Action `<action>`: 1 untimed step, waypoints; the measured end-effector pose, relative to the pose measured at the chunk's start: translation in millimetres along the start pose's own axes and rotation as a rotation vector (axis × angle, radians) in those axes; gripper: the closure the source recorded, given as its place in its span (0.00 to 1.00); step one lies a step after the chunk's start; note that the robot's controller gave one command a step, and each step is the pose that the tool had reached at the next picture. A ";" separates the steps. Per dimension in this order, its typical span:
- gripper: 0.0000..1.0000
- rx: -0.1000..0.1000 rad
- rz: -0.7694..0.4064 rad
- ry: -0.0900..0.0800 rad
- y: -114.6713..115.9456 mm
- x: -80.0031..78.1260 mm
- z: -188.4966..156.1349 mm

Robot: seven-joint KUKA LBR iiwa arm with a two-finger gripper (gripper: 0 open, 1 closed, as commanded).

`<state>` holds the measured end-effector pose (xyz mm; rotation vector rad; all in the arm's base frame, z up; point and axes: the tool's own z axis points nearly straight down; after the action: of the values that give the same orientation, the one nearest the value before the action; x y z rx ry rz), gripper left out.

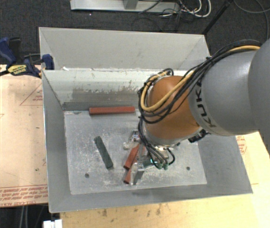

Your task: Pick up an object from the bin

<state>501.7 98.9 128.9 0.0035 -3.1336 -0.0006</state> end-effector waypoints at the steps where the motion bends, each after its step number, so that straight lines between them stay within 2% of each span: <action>1: 0.00 -0.001 0.002 -0.008 -0.4 -2.1 -3.7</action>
Offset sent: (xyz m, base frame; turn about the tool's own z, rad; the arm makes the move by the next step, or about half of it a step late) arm 0.0454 -0.0611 -0.0525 -0.3168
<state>503.8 98.6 132.5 -0.0003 -3.1411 -0.0019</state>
